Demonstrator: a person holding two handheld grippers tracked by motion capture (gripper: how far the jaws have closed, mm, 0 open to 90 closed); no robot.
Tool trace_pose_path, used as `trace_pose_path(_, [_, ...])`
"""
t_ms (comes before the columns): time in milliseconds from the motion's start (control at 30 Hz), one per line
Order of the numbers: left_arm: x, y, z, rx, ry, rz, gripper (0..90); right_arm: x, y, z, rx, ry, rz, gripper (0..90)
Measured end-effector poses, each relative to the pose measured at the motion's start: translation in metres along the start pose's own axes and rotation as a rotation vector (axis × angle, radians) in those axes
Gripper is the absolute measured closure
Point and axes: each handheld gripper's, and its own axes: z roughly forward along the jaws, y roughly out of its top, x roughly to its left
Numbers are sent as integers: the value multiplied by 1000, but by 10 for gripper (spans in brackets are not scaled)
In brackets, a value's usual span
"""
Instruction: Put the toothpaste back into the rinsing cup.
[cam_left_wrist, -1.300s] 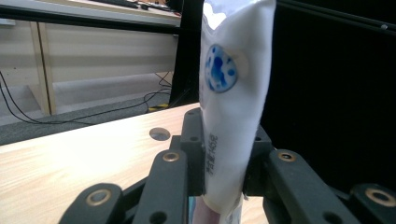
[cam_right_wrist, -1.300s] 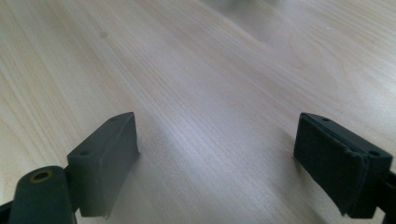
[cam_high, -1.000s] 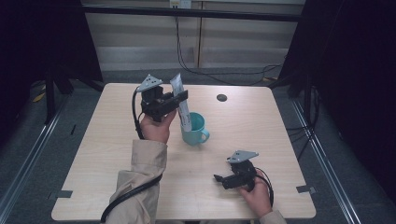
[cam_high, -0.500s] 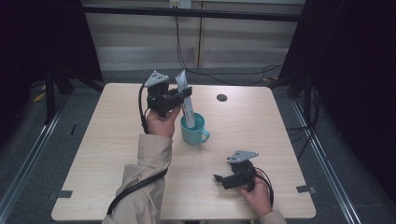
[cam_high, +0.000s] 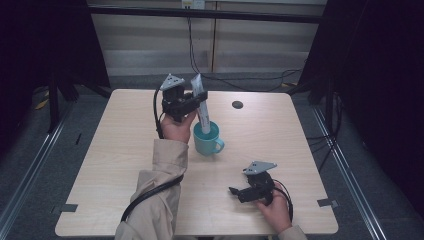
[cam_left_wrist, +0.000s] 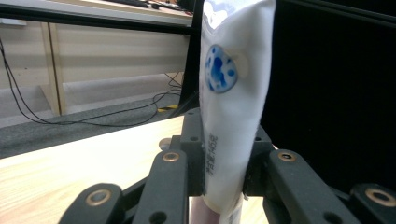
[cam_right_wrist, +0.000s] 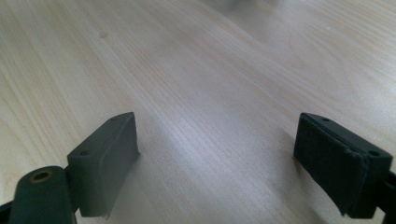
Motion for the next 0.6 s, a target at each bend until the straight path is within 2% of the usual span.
trace_pose_path(167, [4,-1,2,-9,18,-9,759,0,0,0,0,0,0,130])
trace_pose_path(200, [5,-1,3,0,20,3,759,0,0,0,0,0,0,129])
trace_pose_path(600, [9,-7,13,13,46,22,759,0,0,0,0,0,1,129])
